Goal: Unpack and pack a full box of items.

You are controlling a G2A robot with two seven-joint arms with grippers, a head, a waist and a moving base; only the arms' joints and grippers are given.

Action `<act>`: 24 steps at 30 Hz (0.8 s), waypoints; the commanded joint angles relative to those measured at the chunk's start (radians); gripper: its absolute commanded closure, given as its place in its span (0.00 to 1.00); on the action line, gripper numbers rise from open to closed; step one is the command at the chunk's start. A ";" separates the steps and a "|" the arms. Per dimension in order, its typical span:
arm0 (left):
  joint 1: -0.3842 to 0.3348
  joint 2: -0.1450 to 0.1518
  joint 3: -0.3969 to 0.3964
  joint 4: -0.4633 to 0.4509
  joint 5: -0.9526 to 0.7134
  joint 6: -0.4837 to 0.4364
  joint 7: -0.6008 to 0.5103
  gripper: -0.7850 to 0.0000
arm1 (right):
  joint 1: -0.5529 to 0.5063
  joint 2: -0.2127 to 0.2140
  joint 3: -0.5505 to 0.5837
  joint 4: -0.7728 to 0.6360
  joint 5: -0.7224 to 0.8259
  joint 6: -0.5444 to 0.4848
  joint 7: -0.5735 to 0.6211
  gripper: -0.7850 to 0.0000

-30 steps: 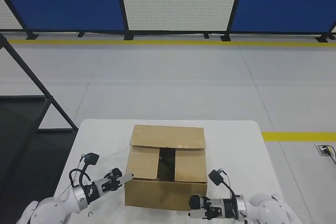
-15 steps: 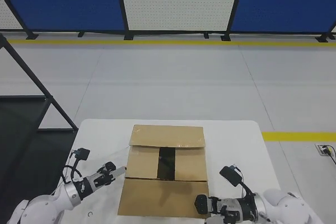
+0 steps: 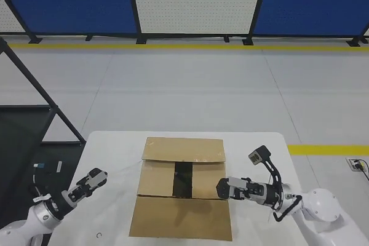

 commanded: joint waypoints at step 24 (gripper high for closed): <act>-0.035 0.000 0.036 0.027 -0.107 0.007 0.038 0.00 | 0.195 -0.074 -0.186 0.231 0.018 0.275 -0.350 0.00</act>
